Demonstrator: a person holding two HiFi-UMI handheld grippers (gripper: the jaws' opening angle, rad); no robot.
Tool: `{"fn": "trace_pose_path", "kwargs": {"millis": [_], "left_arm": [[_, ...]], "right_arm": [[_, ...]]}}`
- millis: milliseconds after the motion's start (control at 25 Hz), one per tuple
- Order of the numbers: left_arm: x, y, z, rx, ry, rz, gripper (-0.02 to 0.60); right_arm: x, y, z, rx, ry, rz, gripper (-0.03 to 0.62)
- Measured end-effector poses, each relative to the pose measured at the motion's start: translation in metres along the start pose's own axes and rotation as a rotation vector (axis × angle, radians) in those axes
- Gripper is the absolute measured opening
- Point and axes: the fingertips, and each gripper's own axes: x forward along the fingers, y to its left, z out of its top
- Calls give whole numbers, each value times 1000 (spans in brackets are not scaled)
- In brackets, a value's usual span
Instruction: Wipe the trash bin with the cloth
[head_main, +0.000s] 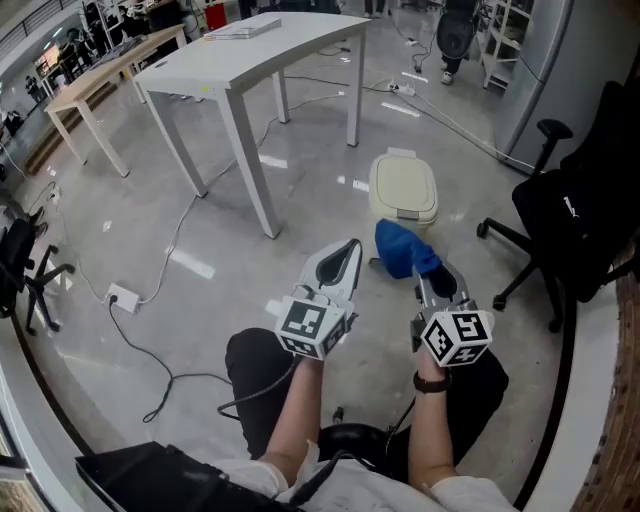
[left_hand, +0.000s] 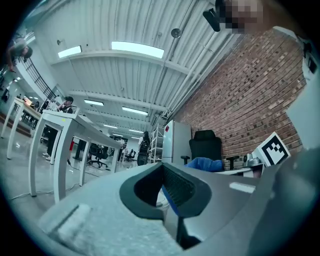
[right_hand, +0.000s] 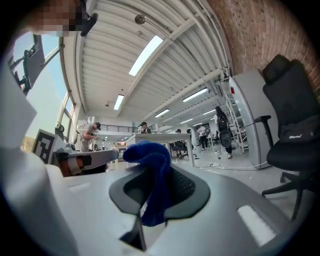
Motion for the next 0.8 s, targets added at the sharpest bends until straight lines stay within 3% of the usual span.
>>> {"fn": "trace_pose_path", "kwargs": {"millis": [200, 800], "left_arm": [[-25, -19, -4, 11, 8, 4, 0], [-100, -75, -2, 16, 31, -48, 0]], "right_arm": [[-25, 19, -4, -47, -8, -34, 61], [-104, 58, -23, 23, -38, -66, 61]]}}
